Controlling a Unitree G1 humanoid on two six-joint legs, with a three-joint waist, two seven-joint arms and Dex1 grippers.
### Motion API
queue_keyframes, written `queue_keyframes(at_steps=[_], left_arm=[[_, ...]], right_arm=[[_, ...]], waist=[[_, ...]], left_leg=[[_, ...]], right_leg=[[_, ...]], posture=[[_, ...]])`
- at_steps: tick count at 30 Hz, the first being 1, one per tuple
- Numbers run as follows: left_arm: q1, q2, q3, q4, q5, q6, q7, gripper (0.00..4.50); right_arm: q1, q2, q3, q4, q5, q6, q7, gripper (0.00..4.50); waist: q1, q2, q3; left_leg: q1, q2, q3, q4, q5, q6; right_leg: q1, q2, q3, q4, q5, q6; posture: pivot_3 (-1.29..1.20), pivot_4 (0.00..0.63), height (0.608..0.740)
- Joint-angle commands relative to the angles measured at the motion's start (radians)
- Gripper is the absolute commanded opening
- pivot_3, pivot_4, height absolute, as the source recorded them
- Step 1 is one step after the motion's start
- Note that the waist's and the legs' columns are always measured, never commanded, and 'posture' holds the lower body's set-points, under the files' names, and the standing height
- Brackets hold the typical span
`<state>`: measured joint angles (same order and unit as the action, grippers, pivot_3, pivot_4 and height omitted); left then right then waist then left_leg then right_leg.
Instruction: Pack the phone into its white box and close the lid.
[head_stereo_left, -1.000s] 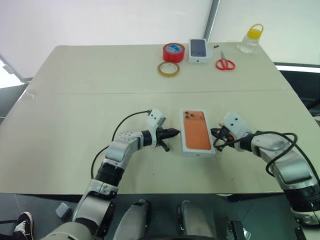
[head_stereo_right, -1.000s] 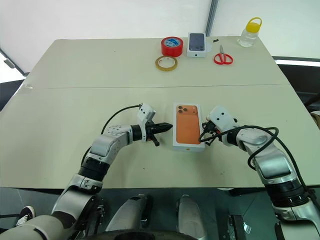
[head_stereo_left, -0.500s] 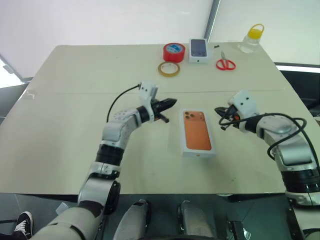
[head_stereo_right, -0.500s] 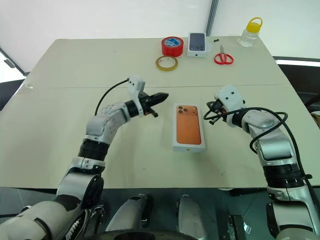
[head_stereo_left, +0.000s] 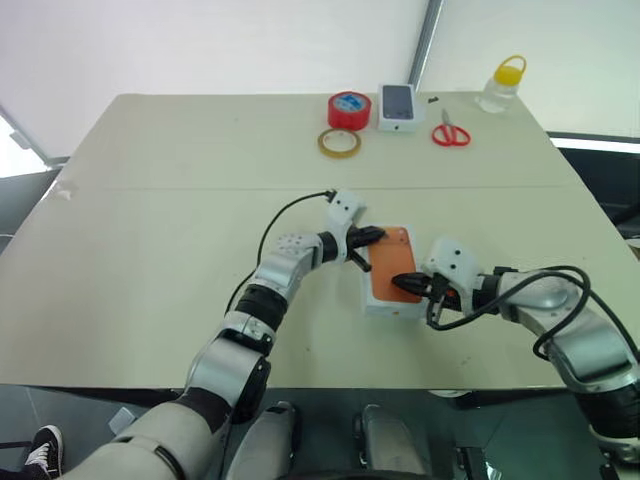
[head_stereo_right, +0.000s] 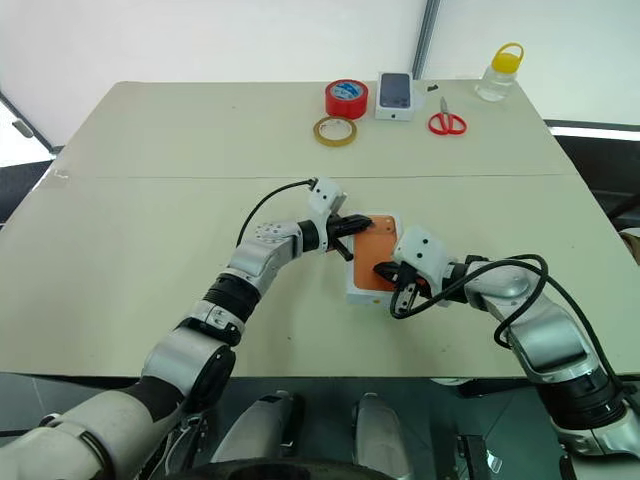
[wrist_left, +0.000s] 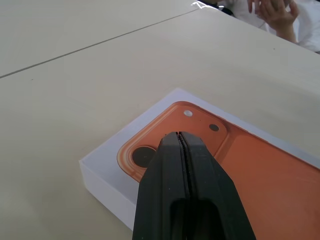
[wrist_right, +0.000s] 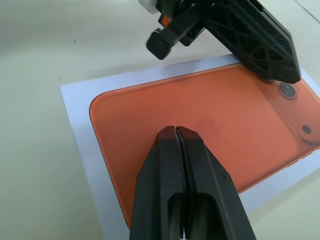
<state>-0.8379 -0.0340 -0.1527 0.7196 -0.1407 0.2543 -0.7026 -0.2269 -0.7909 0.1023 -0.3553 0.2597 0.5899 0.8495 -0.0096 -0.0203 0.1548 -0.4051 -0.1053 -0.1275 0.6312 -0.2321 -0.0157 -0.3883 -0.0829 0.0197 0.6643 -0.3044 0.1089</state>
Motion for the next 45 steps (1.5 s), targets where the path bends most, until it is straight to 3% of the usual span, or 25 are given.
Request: queue_keyframes(at_steps=[1, 7, 11, 19, 25, 35, 45], left_arm=[[0.034, 0.022, -0.013, -0.008, 0.023, 0.025, -0.004, 0.0], [0.046, 0.021, 0.041, -0.128, -0.049, 0.076, -0.013, 0.0], [0.025, 0.022, 0.121, -0.167, -0.104, 0.118, 0.05, 0.0], [0.01, 0.042, 0.149, -0.077, -0.065, 0.077, 0.146, 0.0], [0.017, 0.023, 0.133, -0.029, -0.062, 0.101, 0.136, 0.0], [0.007, -0.012, 0.101, 0.003, -0.037, 0.084, 0.114, 0.0], [0.032, -0.025, 0.077, -0.092, -0.039, 0.109, 0.085, 0.0]], right_arm=[[-0.014, 0.011, -0.006, 0.01, 0.025, 0.055, 0.003, 0.03], [-0.032, 0.017, -0.028, 0.023, 0.057, 0.076, 0.007, 0.03], [-0.151, 0.102, -0.116, 0.148, 0.051, 0.079, -0.125, 0.03], [-0.25, 0.129, -0.098, 0.368, -0.102, -0.021, -0.285, 0.03], [-0.257, 0.145, -0.026, 0.438, -0.175, -0.09, -0.272, 0.03], [-0.245, 0.189, -0.044, 0.399, -0.133, -0.072, -0.226, 0.03], [-0.227, 0.182, -0.062, 0.339, -0.128, -0.042, -0.202, 0.03]], waist=[[-0.002, 0.0, 0.0], [-0.002, 0.0, 0.0], [-0.006, 0.0, 0.001], [0.003, 0.001, 0.001], [-0.003, 0.001, 0.001], [-0.004, 0.001, 0.001], [-0.003, 0.001, 0.001]], left_leg=[[0.0, 0.0, 0.0, 0.0, 0.0, 0.0], [-0.002, 0.0, -0.001, 0.0, 0.0, 0.0], [-0.002, 0.0, -0.001, 0.0, 0.0, 0.0], [-0.005, -0.001, 0.0, 0.0, 0.004, -0.006], [-0.005, -0.001, 0.0, 0.0, 0.004, -0.006], [-0.005, -0.001, 0.0, 0.0, 0.004, -0.006], [-0.005, -0.001, 0.0, 0.0, 0.004, -0.006]], right_leg=[[0.0, 0.0, 0.0, 0.0, 0.0, 0.0], [-0.002, 0.0, 0.0, 0.0, 0.0, 0.0], [-0.003, 0.0, 0.001, 0.001, 0.0, 0.0], [-0.006, -0.001, 0.001, 0.001, 0.0, 0.0], [-0.007, -0.001, 0.001, 0.002, 0.0, 0.0], [-0.007, 0.0, 0.001, 0.003, 0.0, 0.0], [-0.007, 0.0, 0.002, 0.003, 0.0, 0.0]], posture=[[0.0, 0.15, 0.74], [0.0, 0.15, 0.74], [0.0, 0.15, 0.74], [0.0, 0.15, 0.74], [0.0, 0.15, 0.74], [0.0, 0.15, 0.74], [0.0, 0.15, 0.74]])
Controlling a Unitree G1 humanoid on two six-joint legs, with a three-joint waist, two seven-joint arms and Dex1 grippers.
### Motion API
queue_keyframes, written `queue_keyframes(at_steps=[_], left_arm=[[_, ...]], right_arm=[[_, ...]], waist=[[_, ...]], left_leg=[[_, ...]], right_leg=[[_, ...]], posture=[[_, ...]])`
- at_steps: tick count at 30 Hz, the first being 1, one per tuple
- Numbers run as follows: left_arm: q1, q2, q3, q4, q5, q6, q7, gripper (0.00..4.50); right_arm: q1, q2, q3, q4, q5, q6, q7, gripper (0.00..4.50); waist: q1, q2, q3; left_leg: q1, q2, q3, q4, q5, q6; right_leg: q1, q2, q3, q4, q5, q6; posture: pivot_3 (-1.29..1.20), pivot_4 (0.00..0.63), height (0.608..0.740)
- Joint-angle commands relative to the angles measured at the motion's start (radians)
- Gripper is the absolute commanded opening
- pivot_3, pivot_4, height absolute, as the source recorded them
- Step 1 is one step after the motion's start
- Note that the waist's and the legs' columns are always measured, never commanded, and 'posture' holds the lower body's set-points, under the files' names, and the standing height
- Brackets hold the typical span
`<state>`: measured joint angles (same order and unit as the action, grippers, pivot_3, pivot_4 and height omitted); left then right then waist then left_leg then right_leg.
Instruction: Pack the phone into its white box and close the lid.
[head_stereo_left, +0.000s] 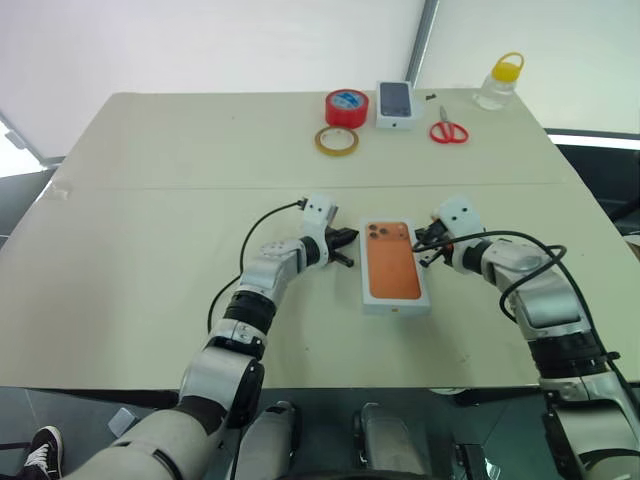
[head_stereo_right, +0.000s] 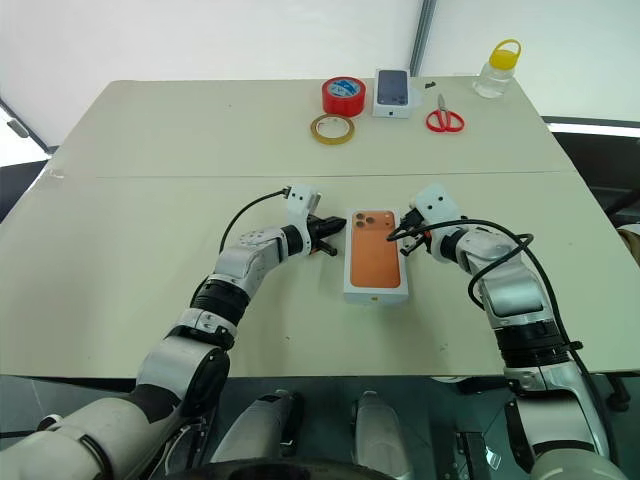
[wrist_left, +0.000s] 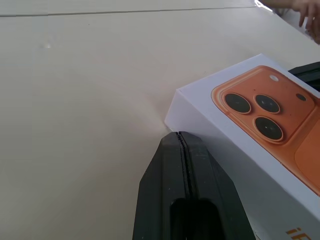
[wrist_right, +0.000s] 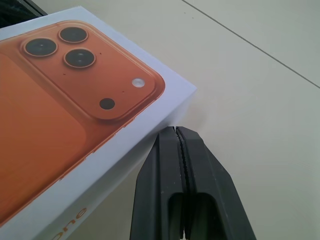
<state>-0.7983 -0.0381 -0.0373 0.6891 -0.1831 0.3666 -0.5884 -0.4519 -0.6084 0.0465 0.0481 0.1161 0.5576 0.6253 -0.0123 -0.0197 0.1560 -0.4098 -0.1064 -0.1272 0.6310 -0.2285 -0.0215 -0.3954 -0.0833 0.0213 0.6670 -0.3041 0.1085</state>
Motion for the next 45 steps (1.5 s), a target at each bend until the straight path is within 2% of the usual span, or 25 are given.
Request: queue_keyframes(at_steps=[1, 15, 20, 26, 30, 35, 43, 45], left_arm=[[-0.004, -0.02, -0.042, -0.068, 0.005, -0.001, -0.029, 0.0], [0.061, -0.001, -0.055, -0.147, 0.018, 0.031, -0.027, 0.0], [0.067, 0.017, -0.048, -0.152, 0.021, 0.026, -0.029, 0.0], [0.081, 0.049, -0.03, -0.203, -0.004, 0.047, -0.048, 0.0], [0.094, 0.056, -0.033, -0.237, -0.011, 0.061, -0.053, 0.0], [0.098, 0.052, -0.029, -0.297, -0.037, 0.103, -0.05, 0.0], [0.028, -0.009, -0.032, -0.312, -0.073, 0.134, -0.022, 0.0], [0.025, -0.029, -0.05, -0.278, -0.064, 0.123, -0.023, 0.0]], right_arm=[[0.005, -0.004, -0.001, -0.069, 0.013, -0.008, 0.027, 0.03], [0.019, -0.002, 0.008, -0.085, -0.009, -0.005, 0.032, 0.03], [0.031, -0.039, 0.025, -0.071, -0.051, -0.035, 0.048, 0.03], [0.061, -0.109, -0.007, -0.103, -0.029, -0.032, 0.118, 0.03], [0.061, -0.151, -0.062, -0.122, 0.024, -0.04, 0.166, 0.03], [0.054, -0.145, -0.131, -0.204, 0.176, 0.023, 0.249, 0.03], [0.219, -0.184, -0.065, -0.44, 0.366, 0.17, 0.398, 0.03], [0.252, -0.209, 0.01, -0.45, 0.285, 0.122, 0.391, 0.03]], waist=[[0.0, 0.0, 0.0], [-0.001, 0.0, 0.0], [-0.001, 0.0, 0.0], [0.001, 0.0, 0.0], [-0.002, 0.0, 0.0], [0.0, 0.0, 0.0], [0.008, 0.0, 0.0], [0.007, 0.0, 0.0]], left_leg=[[0.0, 0.0, 0.0, 0.0, 0.0, 0.0], [0.0, 0.0, 0.0, 0.0, 0.0, 0.0], [0.0, 0.0, 0.0, 0.0, 0.0, 0.0], [0.0, 0.0, 0.0, 0.0, 0.0, 0.0], [0.0, 0.0, 0.0, 0.0, 0.0, 0.001], [0.0, 0.0, 0.0, 0.0, -0.002, 0.004], [0.0, 0.0, -0.001, 0.001, -0.003, 0.005], [0.0, 0.0, -0.001, 0.001, -0.003, 0.005]], right_leg=[[0.0, 0.0, 0.0, 0.0, 0.0, 0.0], [0.0, 0.0, 0.0, 0.0, 0.0, 0.0], [0.0, 0.0, 0.0, 0.0, 0.0, 0.0], [0.0, 0.0, 0.0, 0.0, 0.0, 0.0], [0.0, 0.0, 0.0, 0.0, 0.0, 0.0], [0.001, 0.0, 0.0, 0.0, 0.0, 0.0], [0.002, -0.001, -0.001, -0.002, 0.0, 0.0], [0.002, -0.001, -0.001, -0.002, 0.0, 0.0]], posture=[[0.0, 0.15, 0.74], [0.0, 0.15, 0.74], [0.0, 0.15, 0.74], [0.0, 0.15, 0.74], [0.0, 0.15, 0.74], [0.0, 0.15, 0.74], [0.0, 0.15, 0.74], [0.0, 0.15, 0.74]])
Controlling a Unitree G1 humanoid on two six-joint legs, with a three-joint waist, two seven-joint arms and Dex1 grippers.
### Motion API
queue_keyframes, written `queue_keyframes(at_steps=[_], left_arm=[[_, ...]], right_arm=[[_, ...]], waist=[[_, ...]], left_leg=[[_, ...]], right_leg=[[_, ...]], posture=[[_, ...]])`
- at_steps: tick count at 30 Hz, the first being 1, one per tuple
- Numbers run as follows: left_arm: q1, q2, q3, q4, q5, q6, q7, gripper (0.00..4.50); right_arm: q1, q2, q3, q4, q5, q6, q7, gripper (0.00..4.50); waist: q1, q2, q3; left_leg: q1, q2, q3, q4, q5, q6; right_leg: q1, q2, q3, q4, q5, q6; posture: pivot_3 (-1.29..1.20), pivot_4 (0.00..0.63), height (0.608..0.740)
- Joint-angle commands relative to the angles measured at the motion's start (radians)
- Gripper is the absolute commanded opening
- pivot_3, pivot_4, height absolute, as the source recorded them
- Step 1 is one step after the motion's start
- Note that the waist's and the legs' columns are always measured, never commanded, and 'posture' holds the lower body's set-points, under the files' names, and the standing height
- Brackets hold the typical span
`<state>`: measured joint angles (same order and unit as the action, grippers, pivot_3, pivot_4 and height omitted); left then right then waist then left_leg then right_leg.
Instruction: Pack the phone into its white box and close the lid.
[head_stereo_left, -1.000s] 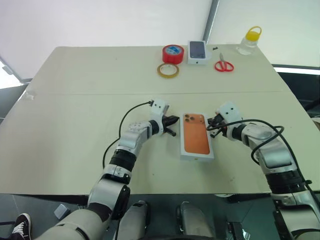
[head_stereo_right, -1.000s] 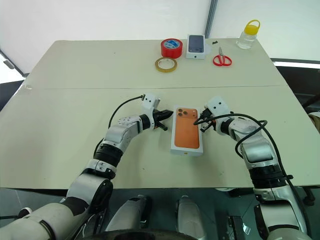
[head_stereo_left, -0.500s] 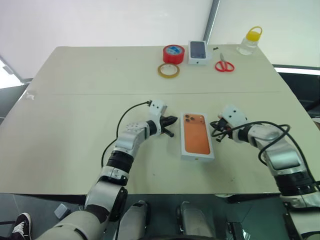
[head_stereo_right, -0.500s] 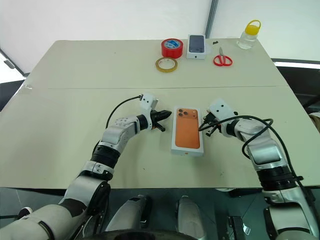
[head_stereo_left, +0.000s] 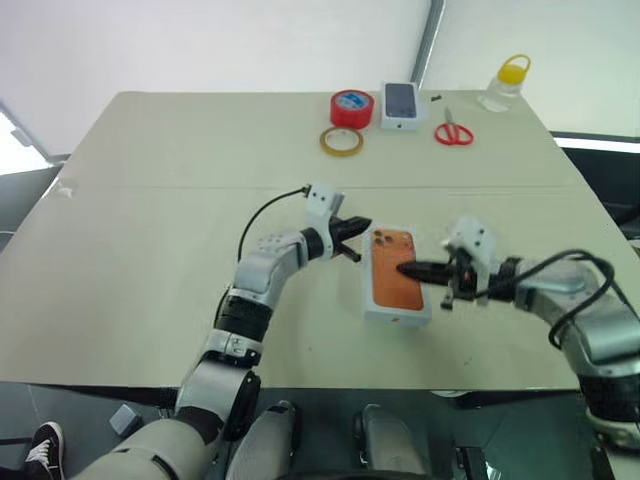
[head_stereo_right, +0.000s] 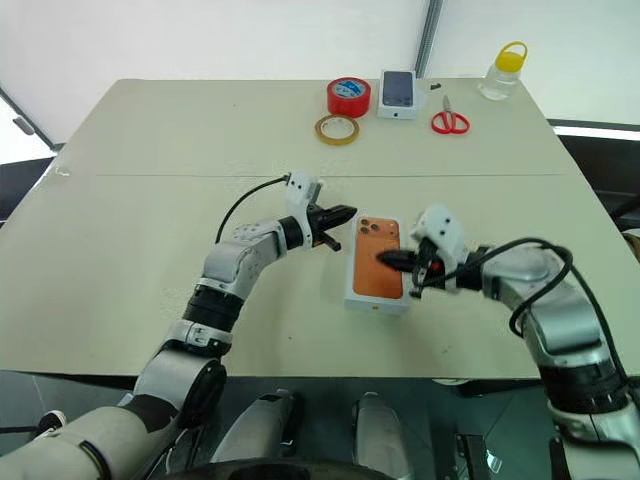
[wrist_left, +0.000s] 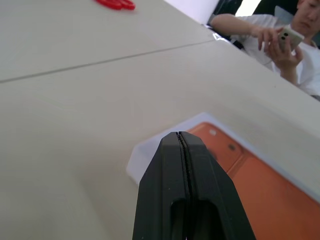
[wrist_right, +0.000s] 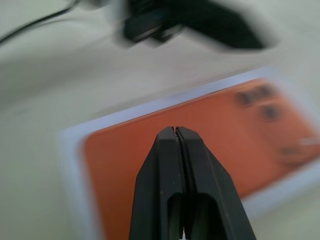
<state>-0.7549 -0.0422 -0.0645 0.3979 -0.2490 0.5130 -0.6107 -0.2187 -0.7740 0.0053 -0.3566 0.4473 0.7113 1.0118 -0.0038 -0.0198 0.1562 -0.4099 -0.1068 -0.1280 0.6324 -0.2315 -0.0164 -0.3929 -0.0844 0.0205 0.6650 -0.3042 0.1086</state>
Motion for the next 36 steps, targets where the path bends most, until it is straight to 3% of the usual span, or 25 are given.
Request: queue_keyframes(at_steps=[1, 6, 11, 16, 23, 29, 32, 36], left_arm=[[-0.018, -0.035, -0.032, 0.035, 0.007, -0.03, -0.001, 0.0], [-0.005, -0.05, -0.09, 0.139, 0.055, -0.061, -0.014, 0.0], [0.026, -0.01, -0.133, 0.211, 0.114, -0.136, -0.03, 0.0], [-0.001, -0.017, -0.066, 0.166, 0.047, -0.128, -0.021, 0.0], [0.003, 0.016, -0.016, 0.035, 0.004, -0.123, -0.014, 0.0], [0.09, 0.138, 0.02, -0.1, -0.006, -0.07, -0.025, 0.0], [0.132, 0.196, 0.052, -0.153, -0.029, -0.041, -0.027, 0.0], [0.199, 0.273, 0.079, -0.281, -0.066, -0.001, -0.053, 0.0]], right_arm=[[0.026, -0.052, 0.091, -0.037, -0.099, -0.06, -0.012, 0.03], [0.001, -0.048, 0.172, 0.023, -0.224, -0.139, -0.073, 0.03], [-0.025, -0.014, 0.136, 0.034, -0.184, -0.106, -0.09, 0.03], [-0.103, 0.034, 0.057, 0.078, -0.117, -0.052, -0.119, 0.03], [-0.237, 0.08, 0.063, 0.264, -0.217, -0.148, -0.228, 0.03], [-0.269, 0.122, 0.095, 0.352, -0.279, -0.197, -0.259, 0.03], [-0.24, 0.084, 0.163, 0.371, -0.358, -0.248, -0.23, 0.03], [-0.252, 0.103, 0.107, 0.375, -0.31, -0.228, -0.225, 0.03]], waist=[[-0.003, 0.0, 0.0], [-0.011, 0.0, 0.0], [-0.007, 0.0, -0.001], [-0.01, 0.0, -0.001], [-0.007, 0.0, 0.0], [-0.01, 0.0, -0.001], [-0.012, 0.0, 0.0], [-0.009, 0.0, 0.0]], left_leg=[[0.0, 0.0, 0.0, 0.0, 0.0, 0.0], [0.002, 0.001, 0.0, 0.0, 0.0, 0.0], [0.003, 0.001, 0.0, 0.0, 0.0, 0.0], [0.003, 0.001, 0.0, 0.0, 0.0, 0.0], [0.0, 0.001, 0.0, -0.001, 0.002, -0.004], [0.0, 0.0, 0.001, -0.001, 0.003, -0.006], [0.0, 0.001, 0.001, -0.001, 0.003, -0.006], [0.0, 0.001, 0.0, -0.001, 0.003, -0.006]], right_leg=[[0.0, 0.0, 0.0, 0.0, 0.0, 0.0], [0.001, 0.001, -0.001, 0.0, 0.0, 0.0], [0.003, 0.001, -0.001, 0.0, 0.0, 0.0], [0.003, 0.001, 0.0, 0.0, 0.0, 0.0], [-0.002, 0.001, 0.0, 0.001, 0.0, 0.0], [-0.002, 0.001, 0.001, 0.001, 0.0, 0.0], [-0.003, 0.001, 0.002, 0.002, 0.0, 0.0], [-0.002, 0.001, 0.001, 0.002, 0.0, 0.0]], posture=[[0.0, 0.15, 0.74], [0.0, 0.15, 0.74], [0.0, 0.15, 0.74], [0.0, 0.15, 0.74], [0.0, 0.15, 0.74], [0.0, 0.15, 0.74], [0.0, 0.15, 0.74], [0.0, 0.15, 0.74]])
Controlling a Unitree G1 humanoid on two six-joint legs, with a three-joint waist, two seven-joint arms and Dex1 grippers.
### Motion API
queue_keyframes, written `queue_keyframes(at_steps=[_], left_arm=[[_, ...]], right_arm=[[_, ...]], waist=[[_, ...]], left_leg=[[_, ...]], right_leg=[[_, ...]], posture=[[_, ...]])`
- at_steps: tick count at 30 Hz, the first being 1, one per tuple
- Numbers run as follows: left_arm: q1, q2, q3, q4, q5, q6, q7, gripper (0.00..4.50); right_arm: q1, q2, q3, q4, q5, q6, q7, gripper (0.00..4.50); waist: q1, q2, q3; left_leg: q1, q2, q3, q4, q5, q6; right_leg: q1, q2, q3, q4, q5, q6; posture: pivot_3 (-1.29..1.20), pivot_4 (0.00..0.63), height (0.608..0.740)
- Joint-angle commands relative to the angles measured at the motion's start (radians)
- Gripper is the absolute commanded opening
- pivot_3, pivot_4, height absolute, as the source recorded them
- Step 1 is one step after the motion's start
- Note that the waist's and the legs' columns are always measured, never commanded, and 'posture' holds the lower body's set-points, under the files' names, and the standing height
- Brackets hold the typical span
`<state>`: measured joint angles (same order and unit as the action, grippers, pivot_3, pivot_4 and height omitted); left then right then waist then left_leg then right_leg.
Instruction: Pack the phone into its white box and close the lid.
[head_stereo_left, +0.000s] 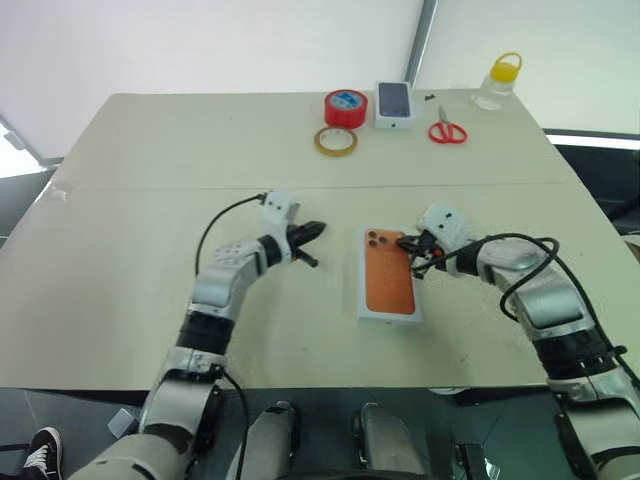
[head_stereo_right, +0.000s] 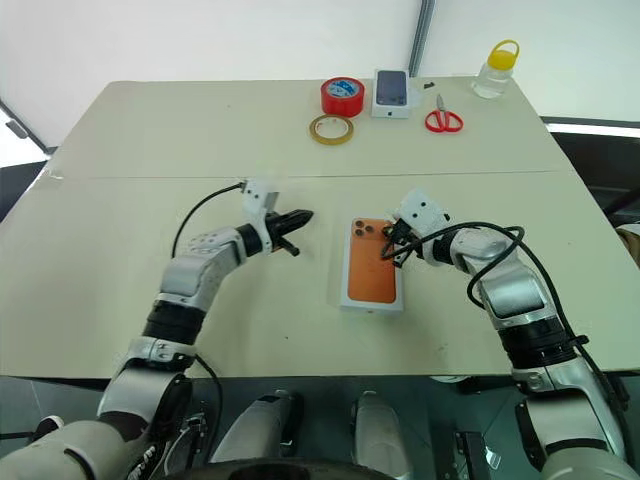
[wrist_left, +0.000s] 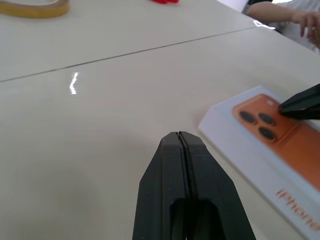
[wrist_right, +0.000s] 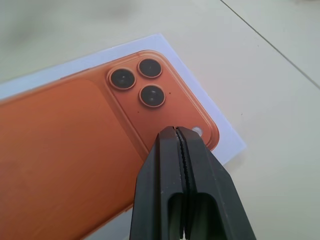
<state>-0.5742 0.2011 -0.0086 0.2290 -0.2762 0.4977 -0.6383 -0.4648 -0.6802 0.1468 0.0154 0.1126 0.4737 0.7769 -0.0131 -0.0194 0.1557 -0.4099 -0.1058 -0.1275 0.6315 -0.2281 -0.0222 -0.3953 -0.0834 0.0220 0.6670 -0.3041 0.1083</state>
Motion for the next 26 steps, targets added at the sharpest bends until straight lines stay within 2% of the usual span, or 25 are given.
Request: queue_keyframes(at_steps=[1, 5, 6, 8, 10, 15, 16, 17, 20, 24, 26], left_arm=[[0.037, 0.052, 0.029, -0.145, -0.046, 0.024, -0.033, 0.0], [0.123, 0.155, 0.082, -0.282, -0.125, 0.076, -0.101, 0.0], [0.148, 0.191, 0.106, -0.313, -0.154, 0.09, -0.127, 0.26], [0.192, 0.255, 0.148, -0.353, -0.188, 0.101, -0.155, 0.86], [0.23, 0.305, 0.186, -0.373, -0.206, 0.1, -0.166, 1.8], [0.376, 0.434, 0.253, -0.369, -0.19, 0.042, -0.23, 4.31], [0.409, 0.454, 0.283, -0.349, -0.194, 0.03, -0.24, 4.5], [0.428, 0.466, 0.302, -0.336, -0.201, 0.023, -0.244, 4.5], [0.491, 0.496, 0.356, -0.344, -0.209, -0.017, -0.249, 4.5], [0.533, 0.504, 0.425, -0.425, -0.296, 0.062, -0.239, 4.5], [0.56, 0.517, 0.438, -0.443, -0.293, 0.057, -0.239, 4.5]], right_arm=[[-0.011, 0.006, -0.05, 0.011, 0.031, 0.01, 0.01, 0.03], [0.001, -0.034, -0.096, 0.019, 0.052, -0.009, 0.04, 0.03], [0.008, -0.041, -0.119, 0.005, 0.094, 0.02, 0.073, 0.01], [0.018, -0.049, -0.162, -0.021, 0.166, 0.061, 0.123, 0.55], [0.026, -0.062, -0.189, -0.044, 0.207, 0.071, 0.158, 1.29], [0.066, -0.103, -0.253, -0.067, 0.264, 0.036, 0.231, 3.82], [0.082, -0.122, -0.268, -0.07, 0.281, 0.037, 0.26, 4.29], [0.092, -0.135, -0.277, -0.07, 0.292, 0.036, 0.278, 4.45], [0.131, -0.181, -0.314, -0.082, 0.347, 0.045, 0.358, 4.45], [0.14, -0.209, -0.347, -0.039, 0.35, -0.002, 0.396, 4.45], [0.163, -0.228, -0.347, -0.02, 0.331, -0.047, 0.43, 4.45]], waist=[[0.0, 0.0, 0.0], [-0.001, 0.001, 0.0], [-0.001, 0.001, 0.0], [-0.002, 0.001, 0.001], [-0.002, 0.002, 0.001], [0.0, 0.003, 0.002], [0.0, 0.003, 0.002], [0.002, 0.004, 0.002], [0.004, 0.005, 0.003], [0.003, 0.005, 0.003], [0.003, 0.006, 0.004]], left_leg=[[0.0, 0.0, 0.0, 0.0, 0.0, 0.0], [0.0, 0.0, 0.0, -0.001, 0.0, 0.0], [0.0, 0.0, 0.0, -0.001, 0.0, 0.0], [0.0, 0.0, 0.0, -0.001, -0.002, 0.003], [0.0, 0.001, 0.0, -0.001, -0.003, 0.004], [0.0, 0.001, 0.0, -0.002, -0.003, 0.005], [0.0, 0.001, 0.0, -0.002, -0.003, 0.005], [0.0, 0.001, 0.0, -0.003, -0.003, 0.006], [0.0, 0.001, 0.0, -0.002, -0.004, 0.006], [0.0, 0.0, 0.0, -0.002, -0.004, 0.007], [0.0, 0.0, 0.001, -0.003, -0.005, 0.008]], right_leg=[[0.0, 0.0, 0.0, 0.0, 0.0, 0.0], [0.0, 0.0, 0.0, 0.0, 0.0, 0.0], [-0.001, 0.0, 0.0, 0.0, 0.0, 0.0], [-0.001, 0.0, 0.0, 0.0, 0.0, 0.0], [0.0, 0.0, 0.0, 0.0, 0.0, -0.001], [0.0, -0.001, 0.0, -0.001, 0.0, -0.001], [0.0, -0.001, 0.0, -0.002, 0.0, -0.001], [0.0, -0.001, 0.0, -0.002, 0.0, -0.001], [0.0, -0.002, 0.0, -0.002, 0.0, -0.001], [0.001, -0.003, 0.0, -0.002, 0.0, -0.001], [0.001, -0.003, 0.0, -0.003, 0.0, -0.001]], posture=[[0.0, 0.15, 0.74], [0.0, 0.15, 0.74], [0.0, 0.15, 0.74], [0.0, 0.15, 0.74], [0.0, 0.15, 0.74], [0.0, 0.15, 0.74], [0.0, 0.15, 0.74], [0.0, 0.15, 0.74], [0.0, 0.15, 0.74], [0.0, 0.15, 0.74], [0.0, 0.15, 0.74]])
